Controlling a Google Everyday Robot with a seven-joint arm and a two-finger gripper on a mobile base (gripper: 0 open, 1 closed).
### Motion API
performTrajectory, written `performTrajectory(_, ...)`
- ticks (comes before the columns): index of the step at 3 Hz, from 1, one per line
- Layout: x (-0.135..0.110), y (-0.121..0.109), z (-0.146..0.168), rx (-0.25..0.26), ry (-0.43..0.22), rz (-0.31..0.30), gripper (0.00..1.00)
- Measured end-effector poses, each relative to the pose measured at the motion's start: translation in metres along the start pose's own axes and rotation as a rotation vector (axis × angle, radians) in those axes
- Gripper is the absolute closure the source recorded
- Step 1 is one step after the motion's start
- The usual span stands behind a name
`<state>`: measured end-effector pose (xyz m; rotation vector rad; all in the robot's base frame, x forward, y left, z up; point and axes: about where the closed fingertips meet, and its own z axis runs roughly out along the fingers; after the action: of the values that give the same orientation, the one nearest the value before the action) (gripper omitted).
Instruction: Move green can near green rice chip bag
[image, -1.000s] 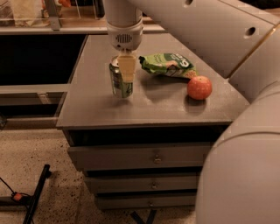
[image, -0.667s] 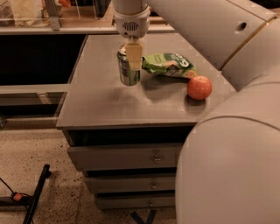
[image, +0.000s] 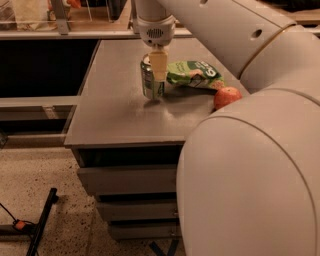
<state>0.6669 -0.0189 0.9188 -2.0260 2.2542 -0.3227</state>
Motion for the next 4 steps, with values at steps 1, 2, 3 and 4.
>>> performTrajectory(1, 0.005, -0.003, 0.016, -0.026, 0.013, 0.004, 0.32)
performTrajectory(2, 0.007, -0.003, 0.025, -0.043, 0.029, 0.0, 0.09)
performTrajectory(3, 0.001, -0.012, 0.027, -0.012, 0.005, 0.0, 0.0)
performTrajectory(4, -0.002, -0.016, 0.027, 0.006, -0.013, -0.003, 0.0)
